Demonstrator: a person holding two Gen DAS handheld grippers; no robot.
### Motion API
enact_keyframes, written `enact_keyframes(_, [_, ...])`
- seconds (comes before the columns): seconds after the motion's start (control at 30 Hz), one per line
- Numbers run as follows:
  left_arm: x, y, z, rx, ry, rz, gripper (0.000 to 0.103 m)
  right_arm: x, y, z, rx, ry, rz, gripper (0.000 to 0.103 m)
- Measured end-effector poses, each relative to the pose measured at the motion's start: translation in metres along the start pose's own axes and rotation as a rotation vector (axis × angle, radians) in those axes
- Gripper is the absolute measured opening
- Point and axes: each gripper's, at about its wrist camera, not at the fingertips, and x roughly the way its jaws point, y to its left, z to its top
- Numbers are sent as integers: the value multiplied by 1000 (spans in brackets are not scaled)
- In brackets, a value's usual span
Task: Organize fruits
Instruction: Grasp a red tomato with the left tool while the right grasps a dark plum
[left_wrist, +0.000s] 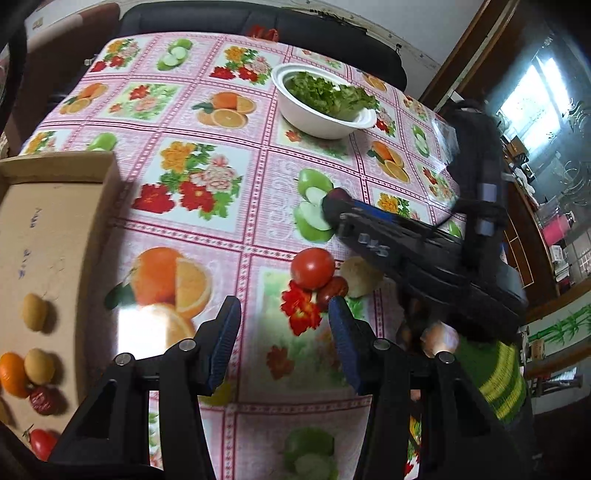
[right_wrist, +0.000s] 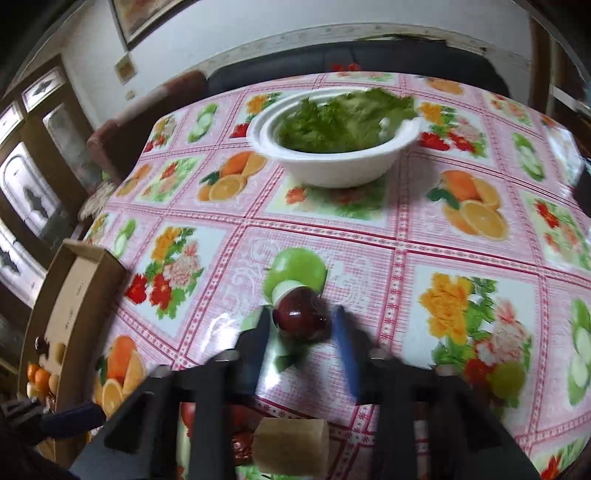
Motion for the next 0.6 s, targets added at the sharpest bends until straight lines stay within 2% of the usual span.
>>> enact_keyframes(0.17, [20,-10,11,-7,26,-35,47,-39,-22,-2,86,-82,8,28])
enact_keyframes(0.37, [43,-21,20,9,43,-14,47,-86,-37,-10,163,-155,26,28])
enact_keyframes(0.4, [45,-21,21,9,43,-8,44,-93,-37,-13,168,-163,30,28])
enact_keyframes(0.43, [48,-21,20,8,49,-6,34,-99,-37,-17,171,-169,38,28])
enact_keyframes(0.6, [46,-17,17,7,38,5,32,-119,-32,-32,177,-186,61,28])
